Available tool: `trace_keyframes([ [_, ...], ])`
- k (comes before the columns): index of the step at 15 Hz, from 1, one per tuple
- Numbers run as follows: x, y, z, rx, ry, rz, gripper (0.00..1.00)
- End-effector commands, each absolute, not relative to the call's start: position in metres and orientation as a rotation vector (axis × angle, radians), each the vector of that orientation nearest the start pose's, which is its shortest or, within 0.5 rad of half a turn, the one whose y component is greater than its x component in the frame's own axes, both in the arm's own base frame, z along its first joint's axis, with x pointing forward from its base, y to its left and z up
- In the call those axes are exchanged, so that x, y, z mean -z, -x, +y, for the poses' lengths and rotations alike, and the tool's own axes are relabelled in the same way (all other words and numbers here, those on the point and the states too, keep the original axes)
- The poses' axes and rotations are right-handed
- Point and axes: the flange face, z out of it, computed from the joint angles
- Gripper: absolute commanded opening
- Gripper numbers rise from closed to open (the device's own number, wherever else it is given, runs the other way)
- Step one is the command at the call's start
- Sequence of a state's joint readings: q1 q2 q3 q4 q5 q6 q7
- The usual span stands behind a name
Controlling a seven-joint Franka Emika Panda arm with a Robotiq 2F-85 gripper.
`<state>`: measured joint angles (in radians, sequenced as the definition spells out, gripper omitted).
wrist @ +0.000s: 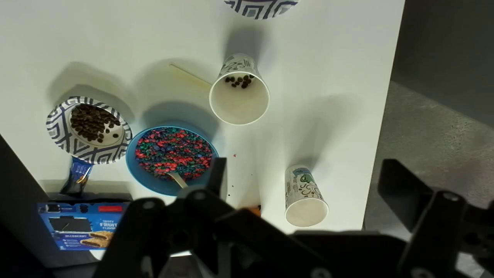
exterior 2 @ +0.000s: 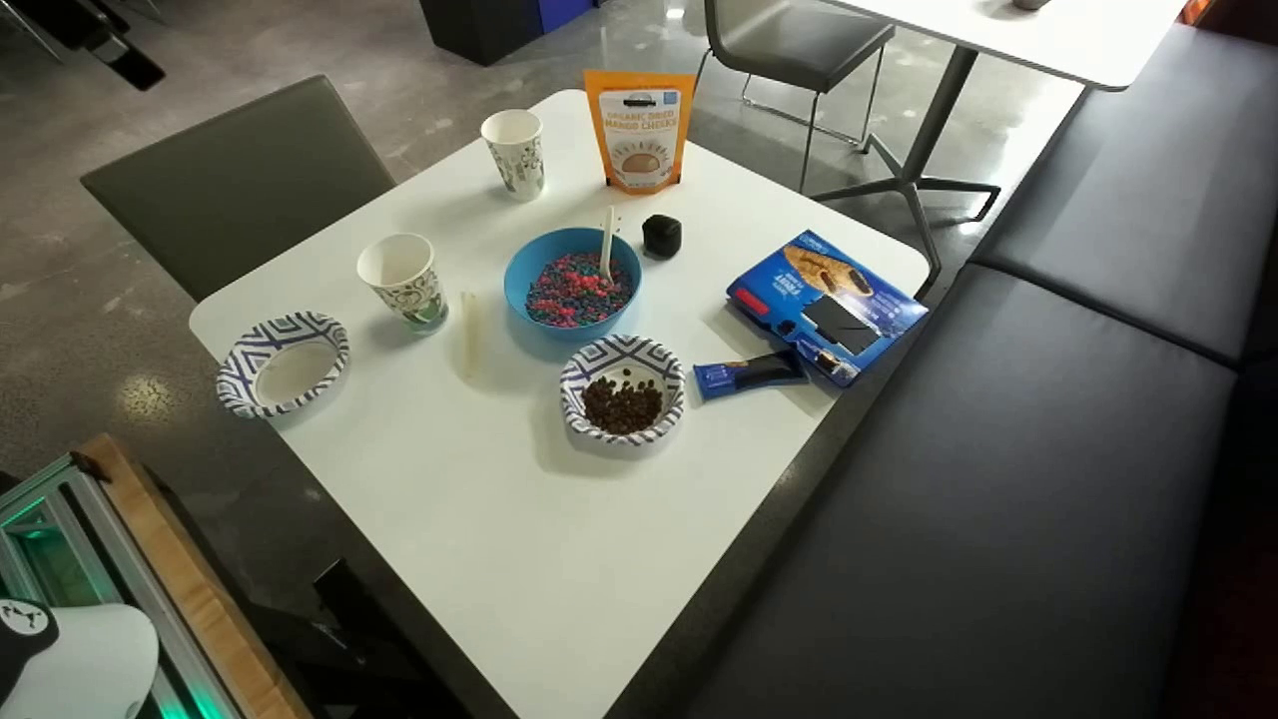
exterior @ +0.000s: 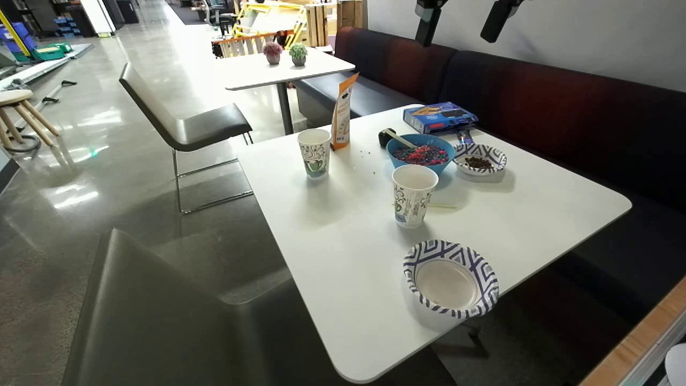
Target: Pour the contents from the cup into the right white bowl
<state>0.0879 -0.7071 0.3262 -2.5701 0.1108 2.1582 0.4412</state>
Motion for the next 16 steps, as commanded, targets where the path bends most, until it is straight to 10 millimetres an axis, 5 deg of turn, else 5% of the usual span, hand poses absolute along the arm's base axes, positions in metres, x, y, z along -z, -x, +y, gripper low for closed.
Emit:
trace_keyframes([
  [1,-0.505,-0.334,0.162,0.456,3.100,0.189,1.00],
  [4,-0.505,-0.334,0.162,0.456,3.100,0.189,1.00],
  [8,-0.479,-0.352,0.150,0.399,3.073,0.166,1.00],
  [16,-0.374,-0.387,0.123,0.265,3.079,0.146,1.00],
])
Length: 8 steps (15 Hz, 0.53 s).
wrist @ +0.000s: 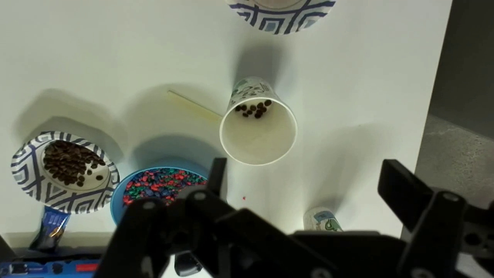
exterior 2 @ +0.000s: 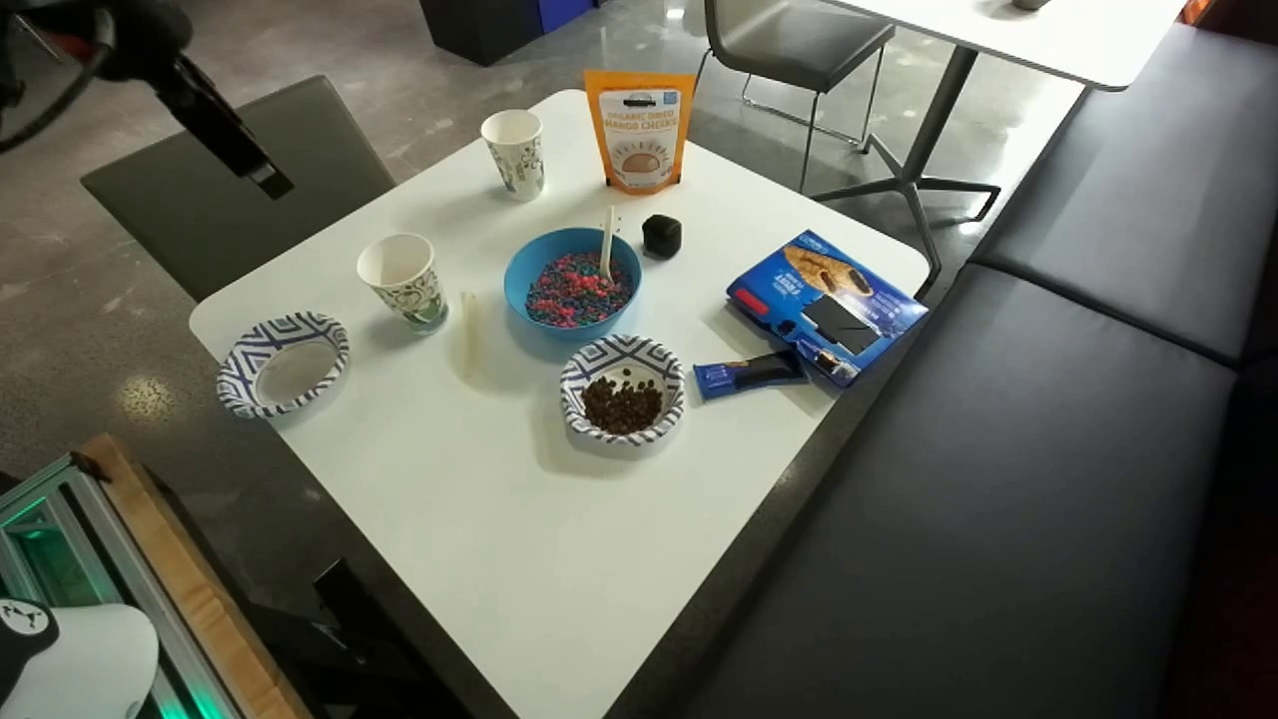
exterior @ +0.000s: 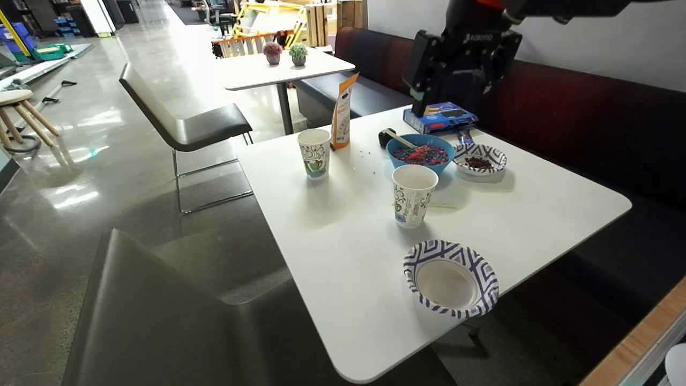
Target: Pour the contents from the cup into the right white bowl
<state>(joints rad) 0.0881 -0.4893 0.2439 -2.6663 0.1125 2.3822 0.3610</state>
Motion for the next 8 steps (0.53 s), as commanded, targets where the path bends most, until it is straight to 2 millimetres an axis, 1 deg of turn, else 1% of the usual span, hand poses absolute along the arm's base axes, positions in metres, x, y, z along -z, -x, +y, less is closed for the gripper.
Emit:
trace_keyframes([
  [1,-0.364,-0.392,0.122,0.264,3.078,0.121,1.00],
  [5,-0.329,-0.412,0.128,0.217,3.073,0.037,1.00],
  [8,-0.302,-0.419,0.132,0.174,3.088,-0.006,1.00],
])
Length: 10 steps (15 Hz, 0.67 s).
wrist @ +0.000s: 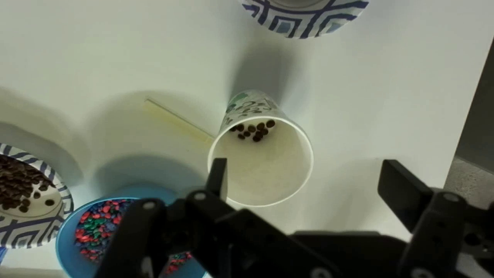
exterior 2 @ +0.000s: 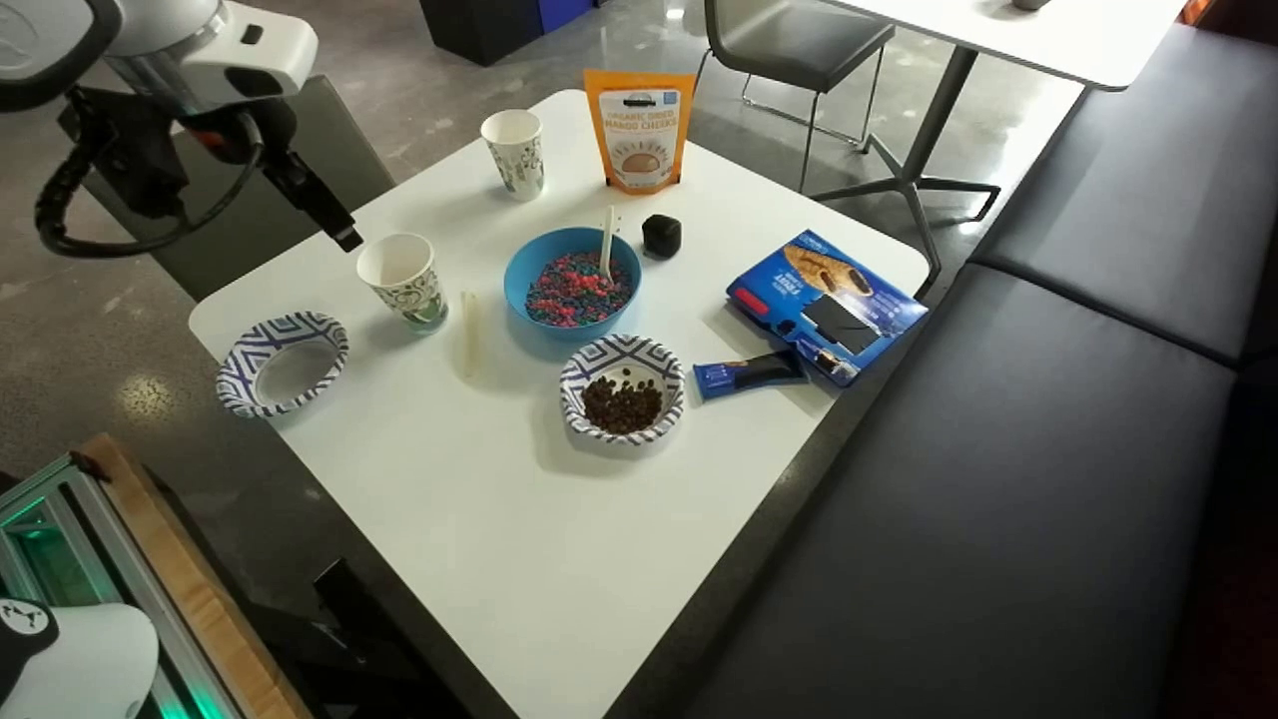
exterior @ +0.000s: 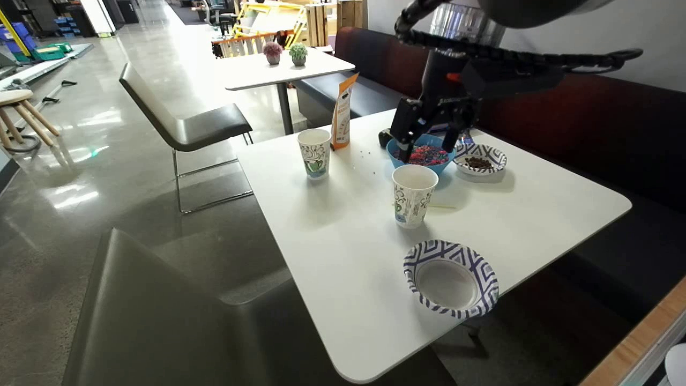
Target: Pour the contents from the cup into the right white bowl
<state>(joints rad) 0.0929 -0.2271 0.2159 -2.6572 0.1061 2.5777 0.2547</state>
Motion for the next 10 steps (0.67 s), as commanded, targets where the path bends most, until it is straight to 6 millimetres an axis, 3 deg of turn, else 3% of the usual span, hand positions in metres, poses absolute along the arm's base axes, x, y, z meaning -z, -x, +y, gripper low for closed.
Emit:
trace_keyframes([
  [1,-0.294,-0.423,0.133,0.176,3.090,-0.016,1.00],
  [7,-0.267,-0.443,0.151,0.237,3.095,-0.156,0.97],
  [9,-0.259,-0.449,0.157,0.236,3.096,-0.190,0.87],
  [10,-0.255,-0.451,0.160,0.227,3.096,-0.197,0.71],
])
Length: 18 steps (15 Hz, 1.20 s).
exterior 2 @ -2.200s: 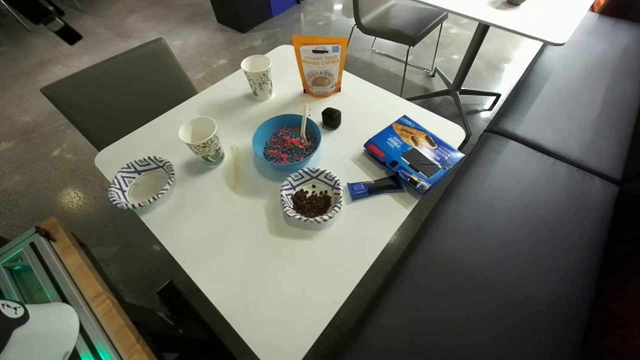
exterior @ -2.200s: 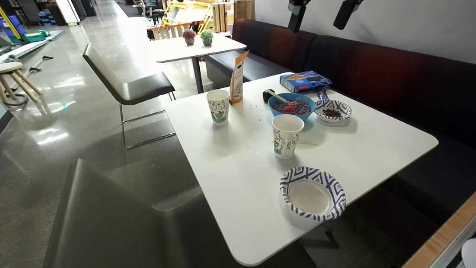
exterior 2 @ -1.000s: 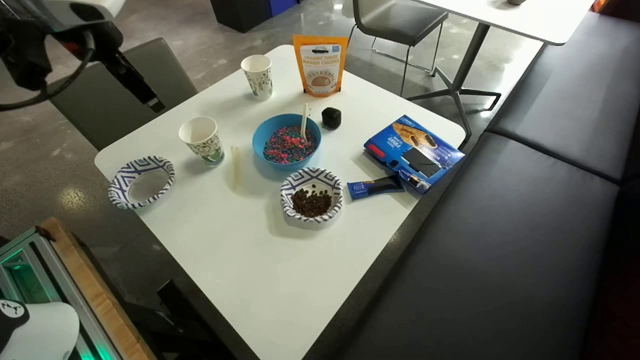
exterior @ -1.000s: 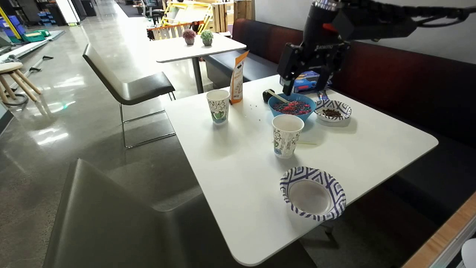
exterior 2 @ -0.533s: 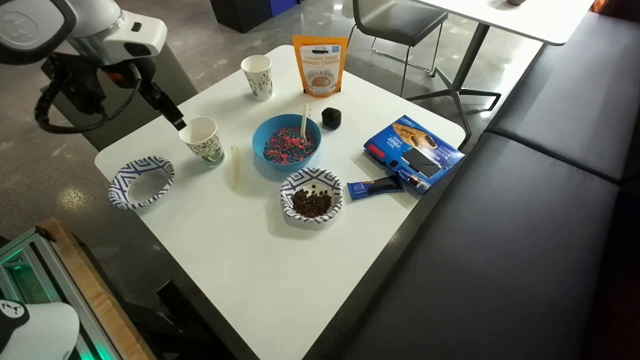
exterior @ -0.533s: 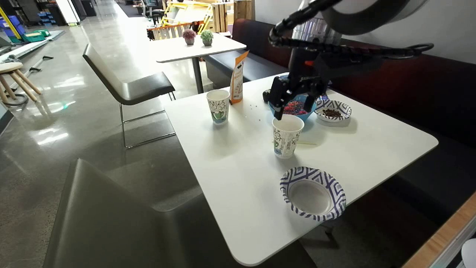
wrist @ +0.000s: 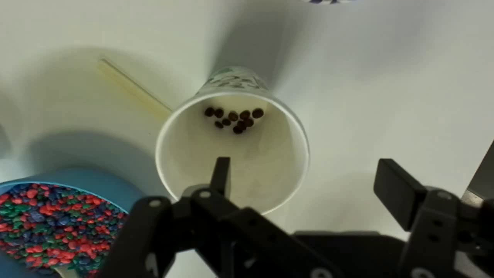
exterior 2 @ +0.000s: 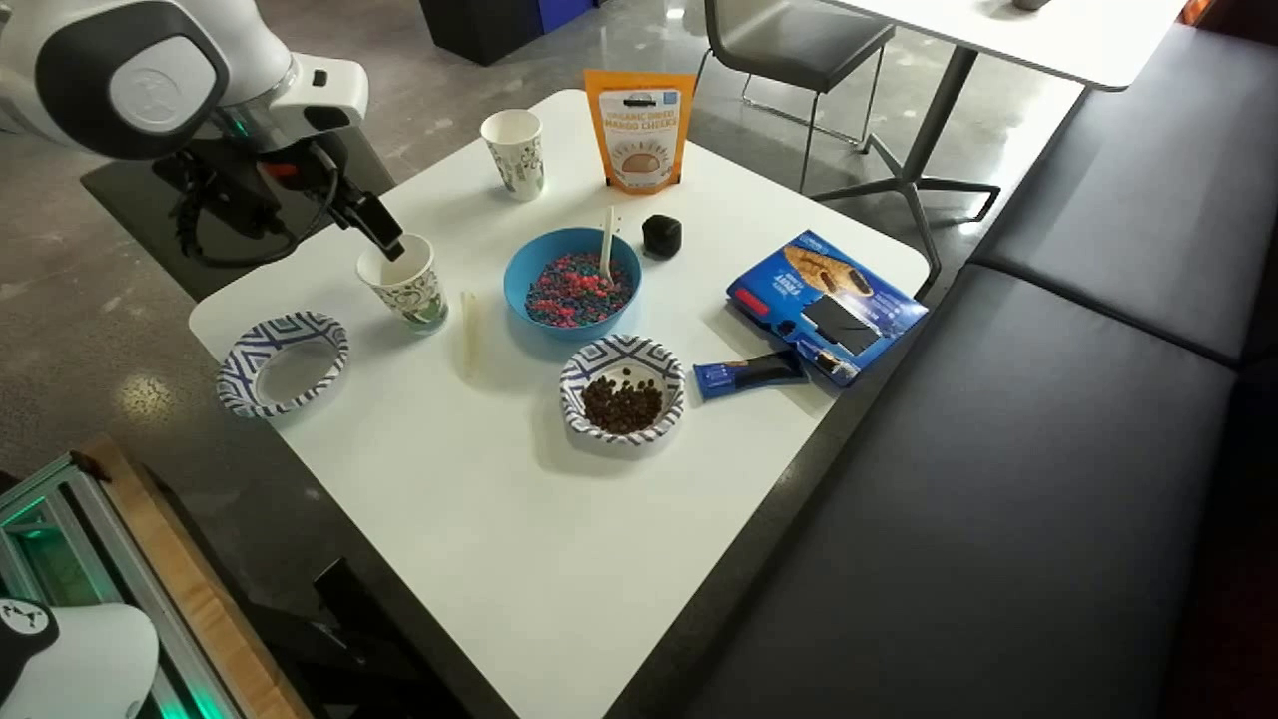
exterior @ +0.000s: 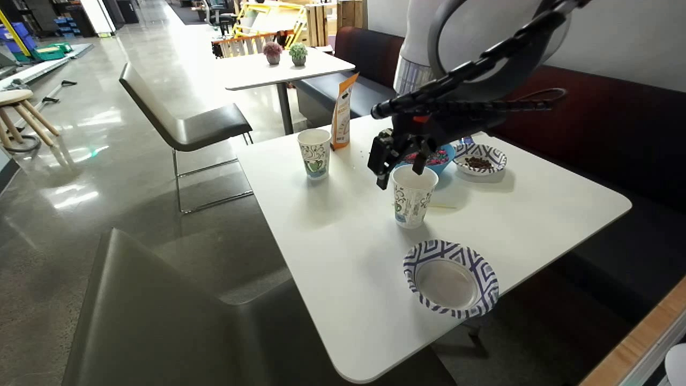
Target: Pour the contents from the cup into the right white bowl
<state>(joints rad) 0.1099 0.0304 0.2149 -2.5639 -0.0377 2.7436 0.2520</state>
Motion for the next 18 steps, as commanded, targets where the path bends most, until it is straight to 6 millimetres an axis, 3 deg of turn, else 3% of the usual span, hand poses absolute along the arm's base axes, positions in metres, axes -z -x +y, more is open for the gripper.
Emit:
trace_keyframes([
  [1,-0.251,-0.452,0.160,0.220,3.103,-0.204,0.64],
  [9,-0.242,-0.453,0.158,0.160,3.123,-0.142,0.02],
  [13,-0.261,-0.448,0.168,0.184,3.105,-0.097,0.00],
  [18,-0.319,-0.441,0.168,0.293,3.077,-0.012,0.01],
])
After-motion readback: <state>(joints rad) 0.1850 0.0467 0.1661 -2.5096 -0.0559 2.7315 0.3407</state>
